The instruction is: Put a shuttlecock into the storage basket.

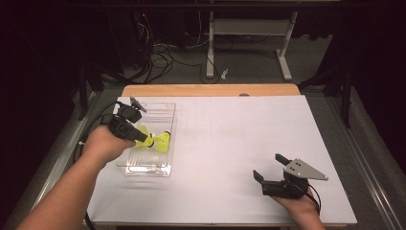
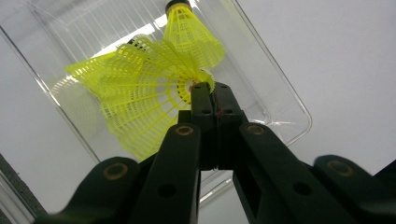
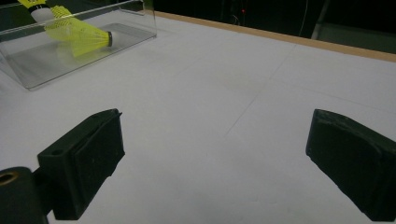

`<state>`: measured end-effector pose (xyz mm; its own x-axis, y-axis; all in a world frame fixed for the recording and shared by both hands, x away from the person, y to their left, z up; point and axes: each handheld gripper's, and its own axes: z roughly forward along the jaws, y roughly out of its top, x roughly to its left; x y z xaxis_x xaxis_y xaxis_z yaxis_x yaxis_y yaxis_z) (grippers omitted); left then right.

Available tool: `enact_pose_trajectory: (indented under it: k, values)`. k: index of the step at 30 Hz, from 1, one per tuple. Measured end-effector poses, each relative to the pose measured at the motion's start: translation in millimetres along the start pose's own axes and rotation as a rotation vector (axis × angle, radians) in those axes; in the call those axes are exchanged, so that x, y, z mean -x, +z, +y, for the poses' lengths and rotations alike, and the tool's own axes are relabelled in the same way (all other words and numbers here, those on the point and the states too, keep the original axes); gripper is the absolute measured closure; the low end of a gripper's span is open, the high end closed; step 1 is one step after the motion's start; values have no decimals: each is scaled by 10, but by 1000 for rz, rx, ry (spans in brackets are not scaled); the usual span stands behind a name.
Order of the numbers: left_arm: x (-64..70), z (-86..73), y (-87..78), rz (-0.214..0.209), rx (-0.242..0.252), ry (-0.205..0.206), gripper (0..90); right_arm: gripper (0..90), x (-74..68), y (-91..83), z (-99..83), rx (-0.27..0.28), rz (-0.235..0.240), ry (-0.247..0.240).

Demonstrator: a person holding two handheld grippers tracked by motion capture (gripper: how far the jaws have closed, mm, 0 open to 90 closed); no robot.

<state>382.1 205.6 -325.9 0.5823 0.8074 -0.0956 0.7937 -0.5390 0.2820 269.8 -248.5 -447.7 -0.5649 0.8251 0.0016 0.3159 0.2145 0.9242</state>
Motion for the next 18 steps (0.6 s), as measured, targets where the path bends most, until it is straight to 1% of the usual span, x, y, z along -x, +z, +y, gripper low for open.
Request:
enact_pose_trajectory:
  k: [3, 4, 9, 14, 16, 17, 18]
  values:
    - [15, -25, 53, -3, -6, 1, 899, 49, 0, 0, -1, -1, -1, 0]
    - [21, -31, 69, -5, -9, 7, 898, 49, 0, 1, -1, -1, -1, -1]
    - [55, -45, 133, -12, -15, 6, 898, 49, 0, 4, -3, -4, -1, -1]
    - [90, -34, 178, -6, -17, 11, 899, 50, -2, 4, -3, -4, -2, -1]
    - [106, -26, 201, -13, -15, 11, 898, 50, -3, 3, -3, -4, -2, 0]
    - [111, -18, 213, -11, -19, 18, 898, 50, -3, 3, -3, -5, -2, 0]
    - [121, -13, 226, -13, -16, 13, 898, 50, -4, 4, -3, -4, -1, 0]
